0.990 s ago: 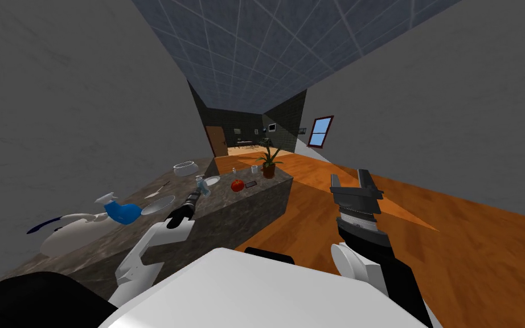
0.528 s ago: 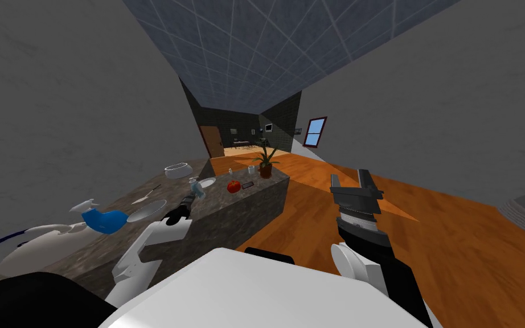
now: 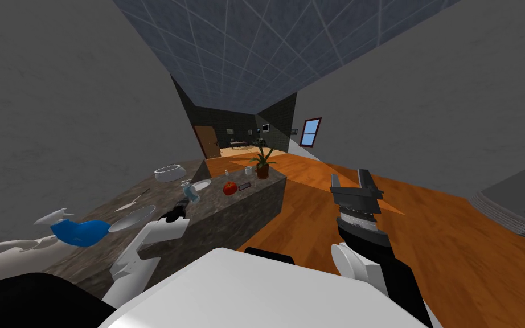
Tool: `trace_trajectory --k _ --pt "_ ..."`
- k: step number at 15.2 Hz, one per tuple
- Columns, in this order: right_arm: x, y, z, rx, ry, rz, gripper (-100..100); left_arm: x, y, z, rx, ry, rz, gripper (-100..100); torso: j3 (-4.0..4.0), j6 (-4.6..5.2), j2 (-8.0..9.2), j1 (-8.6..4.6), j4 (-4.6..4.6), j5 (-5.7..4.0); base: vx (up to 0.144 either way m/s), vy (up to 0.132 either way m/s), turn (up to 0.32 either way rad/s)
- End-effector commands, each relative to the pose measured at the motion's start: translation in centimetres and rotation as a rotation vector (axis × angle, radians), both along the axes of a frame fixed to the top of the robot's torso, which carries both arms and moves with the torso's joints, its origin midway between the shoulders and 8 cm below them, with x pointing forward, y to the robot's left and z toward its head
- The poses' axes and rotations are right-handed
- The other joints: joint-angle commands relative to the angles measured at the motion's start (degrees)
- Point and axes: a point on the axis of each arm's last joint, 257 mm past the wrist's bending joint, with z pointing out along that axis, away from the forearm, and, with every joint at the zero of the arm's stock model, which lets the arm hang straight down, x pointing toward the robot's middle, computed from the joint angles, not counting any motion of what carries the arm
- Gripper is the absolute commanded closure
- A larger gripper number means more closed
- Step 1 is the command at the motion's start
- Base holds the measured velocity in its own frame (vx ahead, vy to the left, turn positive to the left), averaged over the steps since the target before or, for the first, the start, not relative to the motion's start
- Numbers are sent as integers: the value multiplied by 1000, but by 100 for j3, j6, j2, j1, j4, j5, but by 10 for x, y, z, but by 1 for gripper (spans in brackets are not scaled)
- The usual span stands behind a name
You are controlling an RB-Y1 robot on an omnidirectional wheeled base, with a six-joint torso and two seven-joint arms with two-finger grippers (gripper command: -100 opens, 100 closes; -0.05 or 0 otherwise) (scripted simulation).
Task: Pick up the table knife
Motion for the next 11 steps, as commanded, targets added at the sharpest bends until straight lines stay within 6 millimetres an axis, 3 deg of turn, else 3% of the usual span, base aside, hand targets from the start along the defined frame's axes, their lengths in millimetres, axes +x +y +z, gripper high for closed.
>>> trace_trajectory --k 1,3,4,11 --pt "0 0 0 0 0 0 0 -9 5 -4 -15 26 34 -100 0 0 0 0 0 0 29 -6 -55" --pt "0 0 0 0 0 0 0 -13 6 -7 -25 39 48 -100 0 -3 1 2 0 0 16 -2 9" --pt "0 0 0 0 0 0 0 -24 17 -11 -32 64 94 -100 2 -4 5 3 1 0 28 -10 -109" --pt "0 0 0 0 0 0 0 -63 36 -31 -87 155 236 -100 -3 -3 -4 1 -1 1 42 -5 -72"
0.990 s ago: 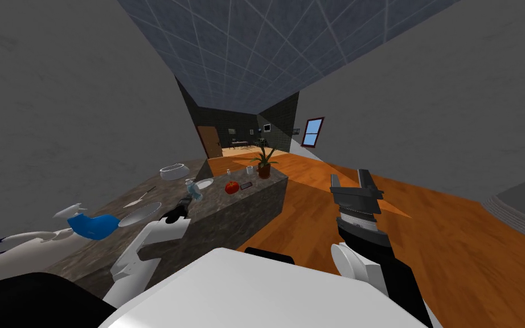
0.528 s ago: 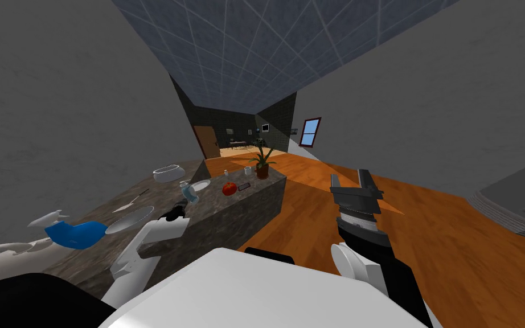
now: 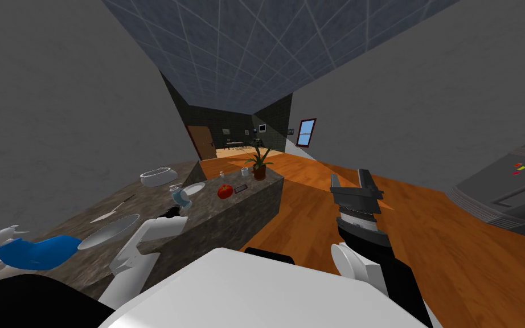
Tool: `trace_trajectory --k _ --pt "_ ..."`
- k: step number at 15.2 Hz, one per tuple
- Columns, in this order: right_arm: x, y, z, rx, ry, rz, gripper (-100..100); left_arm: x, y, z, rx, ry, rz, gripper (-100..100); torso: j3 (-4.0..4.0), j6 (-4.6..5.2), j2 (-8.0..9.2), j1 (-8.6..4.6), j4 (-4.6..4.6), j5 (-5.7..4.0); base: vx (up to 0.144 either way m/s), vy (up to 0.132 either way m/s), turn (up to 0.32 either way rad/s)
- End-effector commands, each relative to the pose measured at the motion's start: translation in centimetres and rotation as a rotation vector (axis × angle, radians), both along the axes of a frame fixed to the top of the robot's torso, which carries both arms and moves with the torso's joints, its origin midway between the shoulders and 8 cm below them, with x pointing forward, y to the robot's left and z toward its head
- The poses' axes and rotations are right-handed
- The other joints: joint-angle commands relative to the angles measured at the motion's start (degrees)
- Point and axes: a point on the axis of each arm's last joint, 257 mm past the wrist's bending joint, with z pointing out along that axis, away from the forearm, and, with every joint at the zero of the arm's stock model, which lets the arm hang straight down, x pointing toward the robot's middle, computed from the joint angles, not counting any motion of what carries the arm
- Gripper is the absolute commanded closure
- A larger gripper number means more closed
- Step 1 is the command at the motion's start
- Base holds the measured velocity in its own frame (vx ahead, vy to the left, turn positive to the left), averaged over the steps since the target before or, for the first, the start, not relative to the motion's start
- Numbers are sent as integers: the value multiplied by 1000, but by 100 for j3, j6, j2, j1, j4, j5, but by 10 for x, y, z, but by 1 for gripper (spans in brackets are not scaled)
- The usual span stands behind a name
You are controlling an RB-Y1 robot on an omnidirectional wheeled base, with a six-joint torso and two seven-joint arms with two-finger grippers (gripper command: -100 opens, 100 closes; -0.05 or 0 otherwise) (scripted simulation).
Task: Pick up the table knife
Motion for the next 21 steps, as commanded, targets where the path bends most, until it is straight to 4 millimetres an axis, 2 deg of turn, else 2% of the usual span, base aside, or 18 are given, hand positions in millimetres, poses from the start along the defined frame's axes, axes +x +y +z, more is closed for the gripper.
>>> trace_trajectory --k 1,3,4,7,8,11,12,18,21 --pt "0 0 0 0 0 0 0 -15 6 -6 -19 30 49 -100 0 0 0 0 0 0 58 -8 -106" --pt "0 0 0 0 0 0 0 -22 5 -10 -35 49 71 -100 -2 -2 -3 0 -1 0 36 -3 -20" --pt "0 0 0 0 0 0 0 -33 12 -13 -43 67 112 -100 1 -3 2 1 0 0 38 -6 -66" --pt "0 0 0 0 0 0 0 -43 10 -19 -65 94 144 -100 -1 -2 -2 3 -1 0 44 0 -42" --pt "0 0 0 0 0 0 0 -53 15 -21 -74 110 184 -100 0 -3 2 2 0 0 46 2 -72" --pt "0 0 0 0 0 0 0 -63 12 -26 -96 136 215 -100 -2 -3 -4 2 -1 0 47 -1 -37" --pt "0 0 0 0 0 0 0 -75 16 -30 -111 156 260 -100 0 -3 0 1 -1 0 52 -2 -55" --pt "0 0 0 0 0 0 0 -110 12 -42 -173 228 387 -100 -6 -3 -9 4 -3 1 63 4 -50" --pt "0 0 0 0 0 0 0 -118 8 -45 -191 249 412 -100 -5 -3 -8 4 -2 1 51 4 -23"
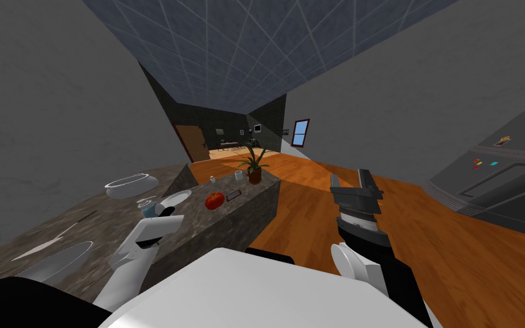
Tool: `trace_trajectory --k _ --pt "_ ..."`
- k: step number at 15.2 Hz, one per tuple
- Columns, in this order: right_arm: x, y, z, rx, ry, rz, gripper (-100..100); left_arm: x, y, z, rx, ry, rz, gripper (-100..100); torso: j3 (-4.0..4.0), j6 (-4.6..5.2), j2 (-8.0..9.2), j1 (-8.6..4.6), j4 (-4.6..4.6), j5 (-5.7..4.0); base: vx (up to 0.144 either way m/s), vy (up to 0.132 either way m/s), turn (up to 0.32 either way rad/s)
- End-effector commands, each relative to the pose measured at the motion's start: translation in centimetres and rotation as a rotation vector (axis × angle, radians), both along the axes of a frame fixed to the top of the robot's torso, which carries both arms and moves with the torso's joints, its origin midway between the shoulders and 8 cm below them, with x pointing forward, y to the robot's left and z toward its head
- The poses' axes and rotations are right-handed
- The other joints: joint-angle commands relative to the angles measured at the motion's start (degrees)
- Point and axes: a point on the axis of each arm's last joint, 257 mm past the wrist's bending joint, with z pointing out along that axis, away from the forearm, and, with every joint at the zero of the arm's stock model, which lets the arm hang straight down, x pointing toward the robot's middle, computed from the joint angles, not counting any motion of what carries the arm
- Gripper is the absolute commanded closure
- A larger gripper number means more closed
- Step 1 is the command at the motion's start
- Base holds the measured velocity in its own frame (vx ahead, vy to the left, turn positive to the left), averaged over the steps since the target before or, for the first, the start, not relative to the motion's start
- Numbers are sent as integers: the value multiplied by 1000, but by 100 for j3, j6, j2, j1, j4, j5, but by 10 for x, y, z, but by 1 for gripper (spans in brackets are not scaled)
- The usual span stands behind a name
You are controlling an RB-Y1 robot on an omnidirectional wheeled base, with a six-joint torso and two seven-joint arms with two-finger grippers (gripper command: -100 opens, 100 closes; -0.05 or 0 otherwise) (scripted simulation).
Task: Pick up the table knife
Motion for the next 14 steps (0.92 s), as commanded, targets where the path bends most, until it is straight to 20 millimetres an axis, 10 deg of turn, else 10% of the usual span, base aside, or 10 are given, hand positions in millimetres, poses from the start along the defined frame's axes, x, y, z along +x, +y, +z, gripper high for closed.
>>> trace_trajectory --k 1,14 --pt "0 0 0 0 0 0 0 -13 -2 -4 -24 26 52 -100 0 0 0 0 0 0 44 -3 -39" --pt "0 0 0 0 0 0 0 -72 -33 -18 -156 158 293 -100 -4 1 -7 1 -1 0 62 6 -34"
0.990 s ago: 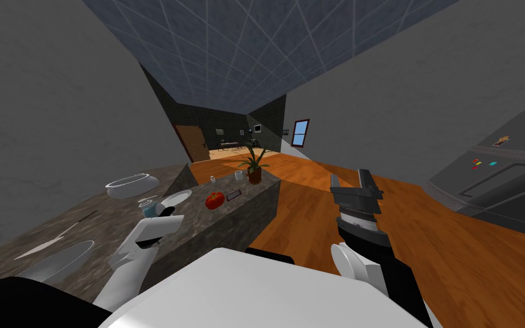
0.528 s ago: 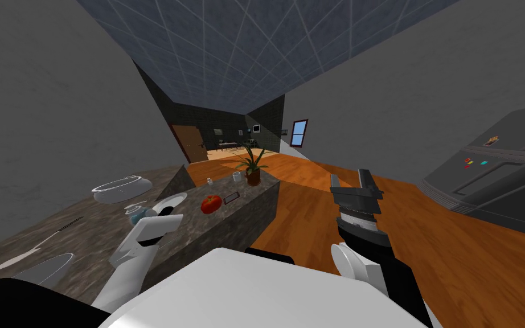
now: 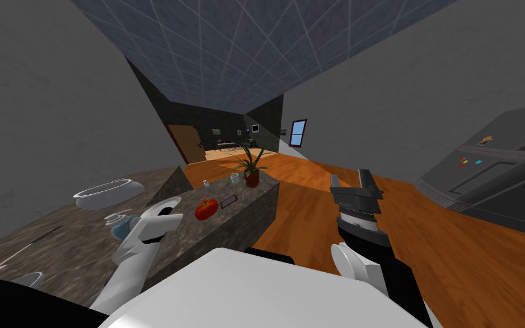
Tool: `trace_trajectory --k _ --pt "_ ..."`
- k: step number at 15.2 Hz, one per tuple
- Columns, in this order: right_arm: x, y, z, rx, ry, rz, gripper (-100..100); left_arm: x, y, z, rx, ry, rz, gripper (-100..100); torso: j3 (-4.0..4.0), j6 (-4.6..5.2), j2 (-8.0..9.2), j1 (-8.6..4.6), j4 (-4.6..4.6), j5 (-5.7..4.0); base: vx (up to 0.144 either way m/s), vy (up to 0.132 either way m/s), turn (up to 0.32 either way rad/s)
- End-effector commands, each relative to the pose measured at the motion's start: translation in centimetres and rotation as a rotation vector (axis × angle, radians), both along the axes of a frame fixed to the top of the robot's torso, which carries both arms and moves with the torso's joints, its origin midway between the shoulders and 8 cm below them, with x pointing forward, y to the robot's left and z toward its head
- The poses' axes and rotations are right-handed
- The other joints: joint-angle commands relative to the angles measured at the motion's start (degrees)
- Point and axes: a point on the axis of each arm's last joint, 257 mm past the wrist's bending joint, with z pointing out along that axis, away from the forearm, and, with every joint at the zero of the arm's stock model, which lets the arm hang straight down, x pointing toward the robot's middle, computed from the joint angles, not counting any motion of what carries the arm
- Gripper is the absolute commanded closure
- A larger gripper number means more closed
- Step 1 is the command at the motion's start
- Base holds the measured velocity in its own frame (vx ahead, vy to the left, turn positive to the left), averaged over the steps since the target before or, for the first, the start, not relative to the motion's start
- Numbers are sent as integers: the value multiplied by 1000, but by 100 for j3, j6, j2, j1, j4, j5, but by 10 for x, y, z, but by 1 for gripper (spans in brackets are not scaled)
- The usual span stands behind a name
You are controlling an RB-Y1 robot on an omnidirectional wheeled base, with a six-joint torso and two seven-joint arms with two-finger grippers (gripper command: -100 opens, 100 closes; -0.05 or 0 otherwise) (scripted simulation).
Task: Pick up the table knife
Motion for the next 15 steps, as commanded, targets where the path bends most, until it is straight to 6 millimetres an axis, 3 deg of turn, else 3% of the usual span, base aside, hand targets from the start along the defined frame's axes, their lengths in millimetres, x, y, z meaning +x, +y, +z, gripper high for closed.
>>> trace_trajectory --k 1,5,11,12,15 --pt "0 0 0 0 0 0 0 -12 -10 -3 -30 25 47 -100 0 0 0 0 0 0 54 10 -22" --pt "0 0 0 0 0 0 0 -21 -21 -9 -66 48 90 -100 11 -1 19 -6 4 -1 13 -6 15" --pt "0 0 0 0 0 0 0 -19 -15 -19 -57 43 69 -100 18 -2 32 1 7 1 -8 6 24" --pt "0 0 0 0 0 0 0 -19 -15 -20 -55 42 67 100 18 -1 32 0 7 0 0 0 0" --pt "0 0 0 0 0 0 0 -19 -14 -20 -54 41 67 100 18 -4 32 -7 6 2 1 1 -5"
